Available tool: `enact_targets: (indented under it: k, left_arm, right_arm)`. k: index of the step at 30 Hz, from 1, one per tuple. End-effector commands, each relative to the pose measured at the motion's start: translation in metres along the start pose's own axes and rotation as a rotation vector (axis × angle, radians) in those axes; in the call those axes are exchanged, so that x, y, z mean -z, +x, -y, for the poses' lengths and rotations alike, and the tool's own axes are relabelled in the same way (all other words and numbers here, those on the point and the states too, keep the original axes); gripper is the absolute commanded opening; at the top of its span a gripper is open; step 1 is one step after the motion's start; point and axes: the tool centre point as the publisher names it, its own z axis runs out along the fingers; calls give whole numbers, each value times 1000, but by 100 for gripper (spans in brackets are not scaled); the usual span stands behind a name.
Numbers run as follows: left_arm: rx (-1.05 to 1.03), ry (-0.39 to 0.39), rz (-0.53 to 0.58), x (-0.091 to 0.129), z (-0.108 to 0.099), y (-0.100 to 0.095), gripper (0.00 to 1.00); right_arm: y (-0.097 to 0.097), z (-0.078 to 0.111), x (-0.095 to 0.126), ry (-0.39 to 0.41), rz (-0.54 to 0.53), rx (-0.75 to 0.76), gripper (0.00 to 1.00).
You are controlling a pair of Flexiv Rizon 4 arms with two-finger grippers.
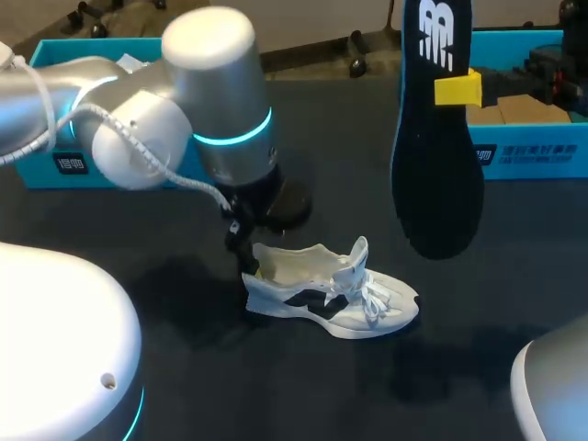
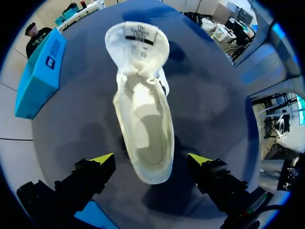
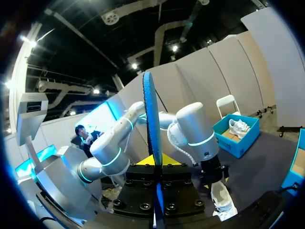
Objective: Take the shoe out of the shoebox, open the shoe tongue, remove and reinsert the insole, then place the shoe into the shoebox
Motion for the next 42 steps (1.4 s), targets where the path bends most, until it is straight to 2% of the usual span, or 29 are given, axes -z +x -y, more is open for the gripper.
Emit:
enact_targets:
  k: [1, 11, 18, 26, 32, 36, 37, 38, 39, 42]
  left_arm:
    - [-6, -20, -12, 2, 15, -14, 100]
    - [-22, 1, -29, -11, 44, -40, 100]
    - [45, 31, -35, -36, 55, -63, 100]
    - [58, 25, -30, -60, 56, -58, 100]
    - [72, 32, -44, -70, 56, -55, 100]
    - [78, 36, -61, -76, 56, -52, 88]
    - [79, 35, -63, -78, 56, -52, 71]
    - [80, 34, -68, -79, 56, -51, 58]
    - [81, 34, -70, -80, 55, -51, 53]
    - [78, 28, -85, -85, 56, -49, 54]
  right_arm:
    - [-3, -2, -2, 5, -3, -1, 0]
    - [-3, -2, -2, 5, -3, -1, 0]
    - [-3, -2, -2, 5, -3, -1, 0]
    - [-3, -2, -2, 5, -3, -1, 0]
    - [-3, -2, -2, 5, -3, -1, 0]
    - [-3, -2, -2, 5, -3, -1, 0]
    - [-3, -2, -2, 5, -3, -1, 0]
    - [-3, -2, -2, 5, -3, -1, 0]
    - [-3, -2, -2, 5, -3, -1, 0]
    - [-3, -2, -2, 5, -3, -1, 0]
